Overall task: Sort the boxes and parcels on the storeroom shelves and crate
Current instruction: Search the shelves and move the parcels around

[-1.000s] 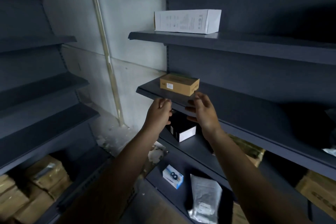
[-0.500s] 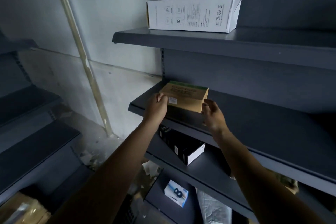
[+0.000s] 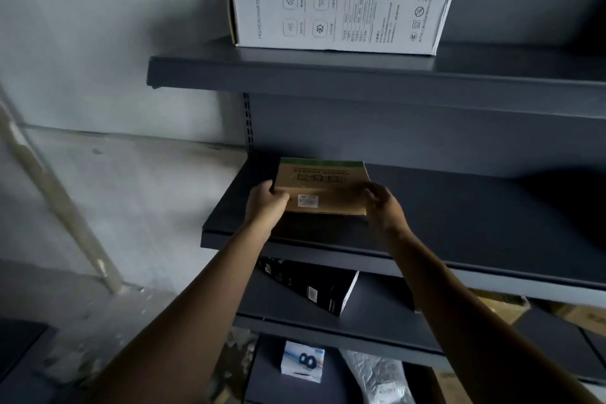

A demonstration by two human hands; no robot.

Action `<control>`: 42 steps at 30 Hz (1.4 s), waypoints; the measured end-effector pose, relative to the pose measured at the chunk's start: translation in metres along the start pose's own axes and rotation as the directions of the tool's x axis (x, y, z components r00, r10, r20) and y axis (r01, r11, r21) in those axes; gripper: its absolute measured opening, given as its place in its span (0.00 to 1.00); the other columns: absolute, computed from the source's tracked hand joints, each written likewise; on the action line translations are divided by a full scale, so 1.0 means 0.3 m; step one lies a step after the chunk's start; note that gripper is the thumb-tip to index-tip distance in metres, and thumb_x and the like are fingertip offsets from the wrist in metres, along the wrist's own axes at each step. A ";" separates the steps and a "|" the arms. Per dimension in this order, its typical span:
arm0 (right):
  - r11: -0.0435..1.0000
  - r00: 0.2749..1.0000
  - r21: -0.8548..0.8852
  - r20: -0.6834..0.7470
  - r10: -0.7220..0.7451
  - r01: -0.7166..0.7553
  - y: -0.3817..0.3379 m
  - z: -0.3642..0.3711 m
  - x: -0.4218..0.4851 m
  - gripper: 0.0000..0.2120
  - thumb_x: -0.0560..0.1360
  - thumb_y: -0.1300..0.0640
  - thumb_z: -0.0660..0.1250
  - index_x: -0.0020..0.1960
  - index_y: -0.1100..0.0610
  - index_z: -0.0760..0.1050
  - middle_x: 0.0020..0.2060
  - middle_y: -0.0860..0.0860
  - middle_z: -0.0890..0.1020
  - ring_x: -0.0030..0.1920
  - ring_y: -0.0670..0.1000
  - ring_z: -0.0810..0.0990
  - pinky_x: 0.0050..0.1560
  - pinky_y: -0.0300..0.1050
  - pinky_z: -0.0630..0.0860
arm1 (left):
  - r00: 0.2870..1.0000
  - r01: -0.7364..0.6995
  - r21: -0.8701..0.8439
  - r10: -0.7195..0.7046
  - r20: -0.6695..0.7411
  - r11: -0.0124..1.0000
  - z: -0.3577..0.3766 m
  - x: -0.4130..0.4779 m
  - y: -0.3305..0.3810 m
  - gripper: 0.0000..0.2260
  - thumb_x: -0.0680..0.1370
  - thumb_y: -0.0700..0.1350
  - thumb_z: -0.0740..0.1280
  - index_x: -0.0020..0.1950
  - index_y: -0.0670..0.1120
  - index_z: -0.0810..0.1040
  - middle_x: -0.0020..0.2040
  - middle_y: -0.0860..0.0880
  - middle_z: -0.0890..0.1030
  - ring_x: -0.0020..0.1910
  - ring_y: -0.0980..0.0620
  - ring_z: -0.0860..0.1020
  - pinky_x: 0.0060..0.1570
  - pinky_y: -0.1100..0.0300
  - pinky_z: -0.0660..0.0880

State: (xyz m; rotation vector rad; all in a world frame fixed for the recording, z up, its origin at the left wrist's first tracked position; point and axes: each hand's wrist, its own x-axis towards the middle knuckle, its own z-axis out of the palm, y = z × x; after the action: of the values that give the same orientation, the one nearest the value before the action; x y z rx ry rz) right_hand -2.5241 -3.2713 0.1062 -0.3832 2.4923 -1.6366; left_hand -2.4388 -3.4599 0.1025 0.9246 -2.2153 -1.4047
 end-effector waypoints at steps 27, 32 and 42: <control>0.759 0.963 0.597 0.215 0.161 -0.261 -0.062 -0.119 -0.102 0.39 0.76 0.57 0.70 0.76 0.44 0.50 0.53 0.55 0.76 0.52 0.58 0.81 0.46 0.58 0.82 | 0.947 0.267 -0.495 -0.130 0.293 0.827 0.218 -0.268 0.243 0.23 0.74 0.58 0.71 0.63 0.52 0.68 0.54 0.50 0.74 0.54 0.49 0.77 0.40 0.55 0.82; 0.890 0.969 0.407 0.214 0.125 -0.205 -0.035 -0.172 -0.138 0.34 0.78 0.46 0.66 0.75 0.38 0.48 0.55 0.52 0.79 0.50 0.56 0.83 0.52 0.58 0.80 | 0.933 0.326 -0.522 -0.179 0.312 0.788 0.198 -0.258 0.243 0.23 0.74 0.56 0.71 0.66 0.49 0.72 0.59 0.46 0.77 0.53 0.47 0.78 0.34 0.56 0.78; 0.849 0.937 0.436 0.303 0.174 -0.299 -0.028 -0.274 -0.165 0.18 0.81 0.41 0.56 0.59 0.53 0.72 0.53 0.59 0.80 0.55 0.58 0.79 0.47 0.54 0.80 | 0.899 0.402 -0.470 -0.239 0.368 0.786 0.131 -0.252 0.230 0.15 0.78 0.59 0.63 0.47 0.47 0.75 0.41 0.46 0.78 0.42 0.49 0.76 0.38 0.57 0.72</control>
State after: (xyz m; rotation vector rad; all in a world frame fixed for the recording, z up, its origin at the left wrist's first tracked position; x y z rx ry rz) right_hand -2.4962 -3.1880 0.1455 -0.1922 1.7860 -1.8775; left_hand -2.4311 -3.3615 0.1503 0.9617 -1.7068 -2.3036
